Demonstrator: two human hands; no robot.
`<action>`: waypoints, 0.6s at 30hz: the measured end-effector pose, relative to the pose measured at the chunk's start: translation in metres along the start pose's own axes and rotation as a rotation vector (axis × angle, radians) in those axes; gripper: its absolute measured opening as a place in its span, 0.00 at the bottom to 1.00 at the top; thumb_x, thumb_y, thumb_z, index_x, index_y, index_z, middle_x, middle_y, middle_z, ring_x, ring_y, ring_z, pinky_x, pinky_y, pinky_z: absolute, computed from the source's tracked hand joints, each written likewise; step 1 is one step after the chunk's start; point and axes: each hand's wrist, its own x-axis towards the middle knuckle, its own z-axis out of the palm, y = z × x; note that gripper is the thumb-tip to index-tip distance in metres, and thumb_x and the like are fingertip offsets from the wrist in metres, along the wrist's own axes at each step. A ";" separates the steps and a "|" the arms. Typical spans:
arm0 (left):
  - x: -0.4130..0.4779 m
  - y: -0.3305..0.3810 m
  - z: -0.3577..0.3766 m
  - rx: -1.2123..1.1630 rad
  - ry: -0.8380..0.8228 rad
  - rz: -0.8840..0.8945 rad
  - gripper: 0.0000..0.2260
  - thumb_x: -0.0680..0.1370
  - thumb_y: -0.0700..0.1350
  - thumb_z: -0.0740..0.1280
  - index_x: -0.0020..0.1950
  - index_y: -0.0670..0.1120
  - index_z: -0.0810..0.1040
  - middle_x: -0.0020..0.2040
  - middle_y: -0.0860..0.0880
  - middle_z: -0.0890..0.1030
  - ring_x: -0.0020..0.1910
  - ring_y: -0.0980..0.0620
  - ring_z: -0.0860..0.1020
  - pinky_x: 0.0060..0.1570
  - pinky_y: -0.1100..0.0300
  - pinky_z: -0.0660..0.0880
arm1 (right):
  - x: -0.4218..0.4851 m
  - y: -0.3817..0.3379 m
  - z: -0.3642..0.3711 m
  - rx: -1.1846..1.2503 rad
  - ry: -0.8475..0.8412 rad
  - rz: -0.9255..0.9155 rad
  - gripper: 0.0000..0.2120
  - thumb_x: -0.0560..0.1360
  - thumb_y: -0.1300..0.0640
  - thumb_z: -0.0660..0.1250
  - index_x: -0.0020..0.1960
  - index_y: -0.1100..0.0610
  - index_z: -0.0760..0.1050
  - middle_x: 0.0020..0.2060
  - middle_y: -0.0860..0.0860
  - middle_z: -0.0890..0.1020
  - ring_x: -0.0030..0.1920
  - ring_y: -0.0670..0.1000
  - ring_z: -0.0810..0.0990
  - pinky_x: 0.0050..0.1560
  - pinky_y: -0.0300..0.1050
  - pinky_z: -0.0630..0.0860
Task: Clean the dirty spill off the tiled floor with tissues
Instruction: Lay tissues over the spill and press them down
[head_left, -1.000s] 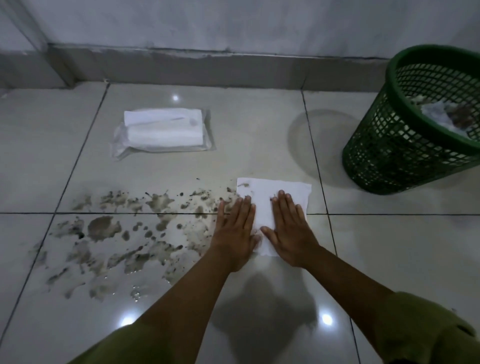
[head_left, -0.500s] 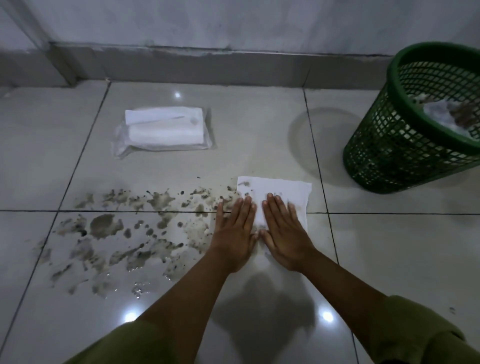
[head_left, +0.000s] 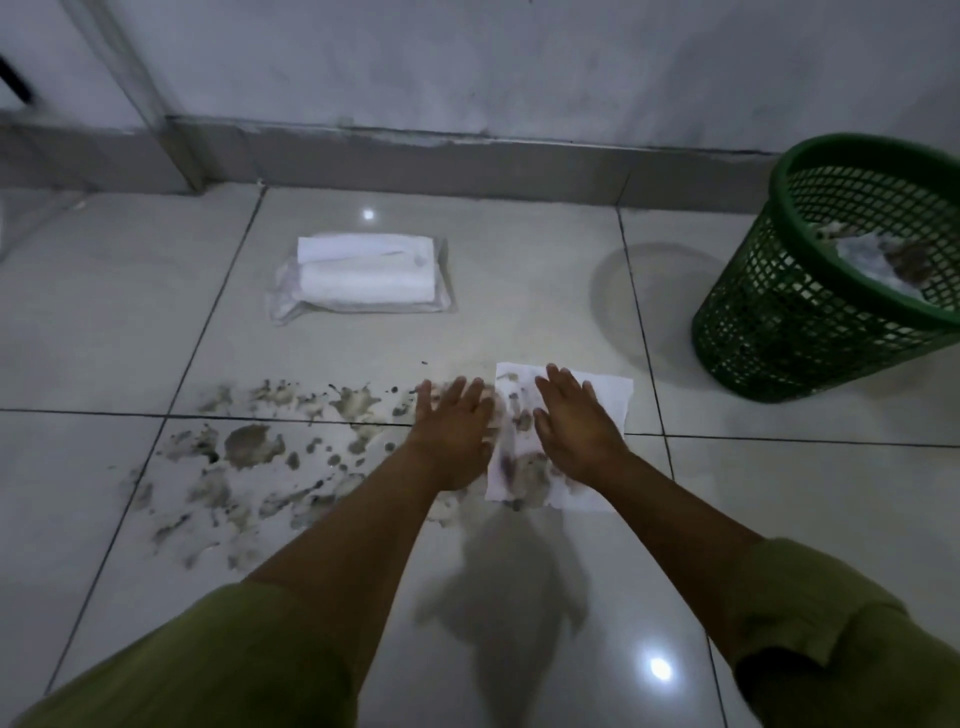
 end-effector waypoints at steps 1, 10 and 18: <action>-0.003 -0.008 -0.005 -0.003 0.004 -0.016 0.26 0.81 0.53 0.51 0.76 0.48 0.47 0.78 0.47 0.44 0.76 0.48 0.42 0.71 0.41 0.38 | 0.004 -0.006 -0.003 0.015 0.001 -0.006 0.24 0.81 0.56 0.50 0.75 0.59 0.51 0.76 0.56 0.50 0.76 0.54 0.47 0.75 0.49 0.42; -0.004 -0.094 -0.031 -0.167 0.214 -0.141 0.25 0.79 0.51 0.58 0.74 0.46 0.57 0.76 0.45 0.57 0.75 0.46 0.52 0.73 0.44 0.47 | 0.061 -0.078 -0.019 0.112 0.012 -0.090 0.24 0.80 0.60 0.54 0.74 0.59 0.54 0.76 0.56 0.54 0.76 0.54 0.50 0.75 0.49 0.45; 0.020 -0.150 -0.050 -0.198 0.528 -0.223 0.20 0.75 0.46 0.64 0.66 0.43 0.69 0.62 0.41 0.73 0.60 0.41 0.70 0.57 0.48 0.69 | 0.111 -0.111 -0.018 0.164 0.016 -0.085 0.26 0.79 0.58 0.56 0.75 0.59 0.52 0.76 0.56 0.52 0.76 0.54 0.51 0.75 0.52 0.50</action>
